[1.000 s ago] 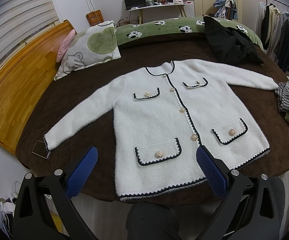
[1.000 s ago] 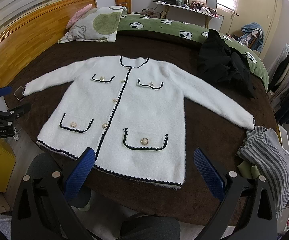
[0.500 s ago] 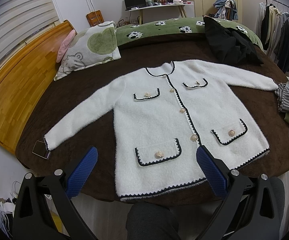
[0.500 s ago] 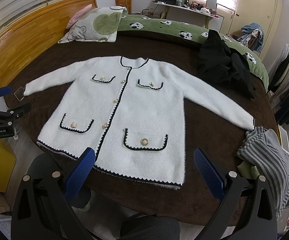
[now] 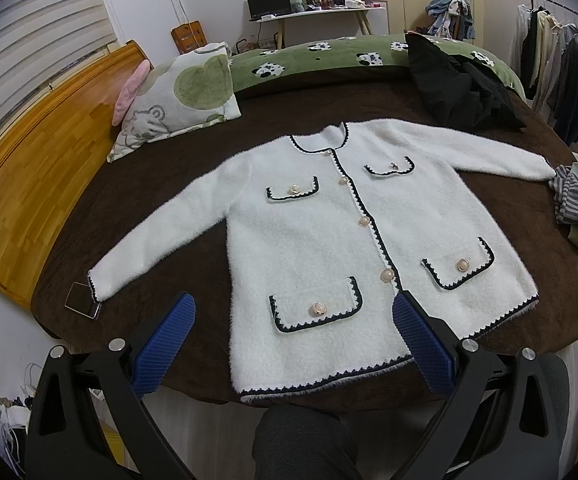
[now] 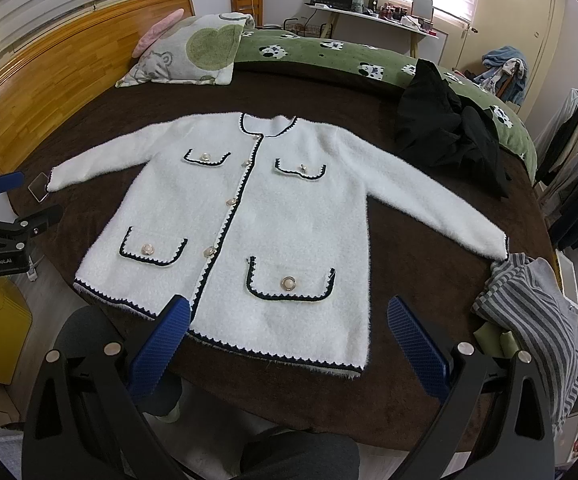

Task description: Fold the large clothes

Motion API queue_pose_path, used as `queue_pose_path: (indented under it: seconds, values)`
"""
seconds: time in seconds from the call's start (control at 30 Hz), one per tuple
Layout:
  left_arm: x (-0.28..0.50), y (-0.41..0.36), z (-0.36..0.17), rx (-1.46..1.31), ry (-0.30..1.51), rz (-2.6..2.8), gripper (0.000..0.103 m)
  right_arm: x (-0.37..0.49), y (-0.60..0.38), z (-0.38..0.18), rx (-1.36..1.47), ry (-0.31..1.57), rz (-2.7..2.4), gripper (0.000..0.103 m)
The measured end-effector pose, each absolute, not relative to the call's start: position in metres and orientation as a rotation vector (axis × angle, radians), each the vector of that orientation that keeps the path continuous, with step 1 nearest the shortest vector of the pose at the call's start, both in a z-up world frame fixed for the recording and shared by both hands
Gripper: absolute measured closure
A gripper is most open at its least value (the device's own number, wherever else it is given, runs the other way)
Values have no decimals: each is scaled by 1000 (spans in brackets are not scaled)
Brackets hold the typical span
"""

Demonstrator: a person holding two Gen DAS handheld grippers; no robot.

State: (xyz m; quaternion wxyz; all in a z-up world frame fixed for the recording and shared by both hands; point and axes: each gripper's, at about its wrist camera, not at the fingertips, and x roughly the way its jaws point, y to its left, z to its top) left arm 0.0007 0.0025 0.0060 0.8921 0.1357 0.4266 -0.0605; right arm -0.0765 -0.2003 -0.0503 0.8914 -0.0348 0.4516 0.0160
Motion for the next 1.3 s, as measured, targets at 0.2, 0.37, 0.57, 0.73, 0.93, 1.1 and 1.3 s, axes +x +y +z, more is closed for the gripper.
queue_pose_path:
  seconds: [0.2, 0.37, 0.57, 0.73, 0.93, 1.1, 1.3]
  values:
    - [1, 3, 8, 279, 882, -127, 6, -76, -201, -50, -72, 938, 34, 6]
    - [0, 3, 8, 281, 880, -129, 6, -77, -201, -51, -72, 937, 34, 6]
    - [0, 3, 8, 281, 879, -128, 6, -77, -201, -52, -72, 938, 34, 6]
    - [0, 3, 8, 281, 880, -127, 6, -77, -201, -52, -74, 938, 34, 6]
    - [-1, 3, 6, 281, 884, -128, 6, -77, -200, -55, -72, 939, 36, 6]
    - [-2, 3, 5, 281, 889, -127, 6, -78, -199, -48, -75, 940, 37, 6]
    - [-2, 4, 5, 279, 889, -126, 6, -77, -199, -46, -71, 939, 38, 6]
